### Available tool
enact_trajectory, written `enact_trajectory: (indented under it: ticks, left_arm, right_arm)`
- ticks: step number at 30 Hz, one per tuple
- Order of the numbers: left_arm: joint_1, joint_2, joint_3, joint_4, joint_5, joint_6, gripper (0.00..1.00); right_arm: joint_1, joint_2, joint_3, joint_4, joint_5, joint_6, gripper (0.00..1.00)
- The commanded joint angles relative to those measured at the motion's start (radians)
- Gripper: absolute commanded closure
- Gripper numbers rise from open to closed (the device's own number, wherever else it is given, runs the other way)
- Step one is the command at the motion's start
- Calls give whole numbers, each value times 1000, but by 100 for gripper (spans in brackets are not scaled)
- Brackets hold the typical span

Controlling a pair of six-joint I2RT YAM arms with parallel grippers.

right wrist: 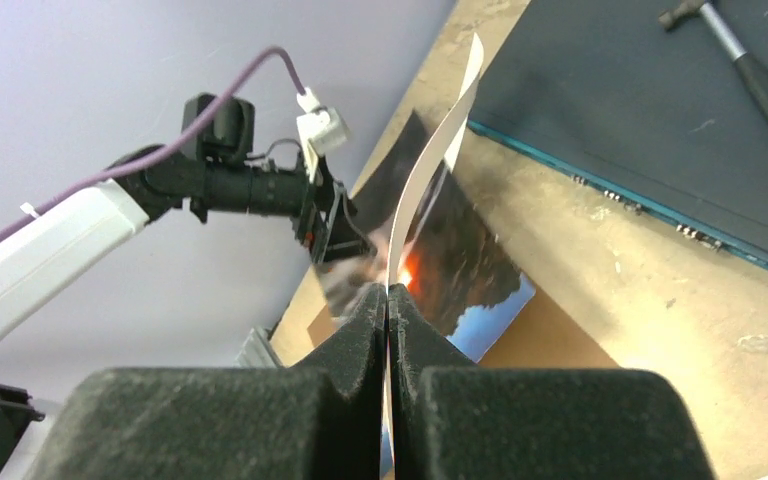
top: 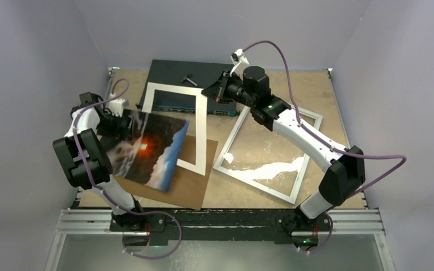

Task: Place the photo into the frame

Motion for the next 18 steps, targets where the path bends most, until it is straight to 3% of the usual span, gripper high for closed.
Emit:
enact_trajectory:
  ticks: [1, 13, 18]
  left_arm:
    - [-6, -3, -78, 36, -15, 23, 4]
    - [-26, 25, -218, 115, -39, 51, 7]
    - [-85, -15, -246, 119, -20, 21, 8]
  right_arm:
    - [-3, -54, 80, -70, 50, -75, 100]
    - [-45, -134, 246, -188, 197, -156, 100]
    - [-54, -156, 328, -222, 241, -191, 100]
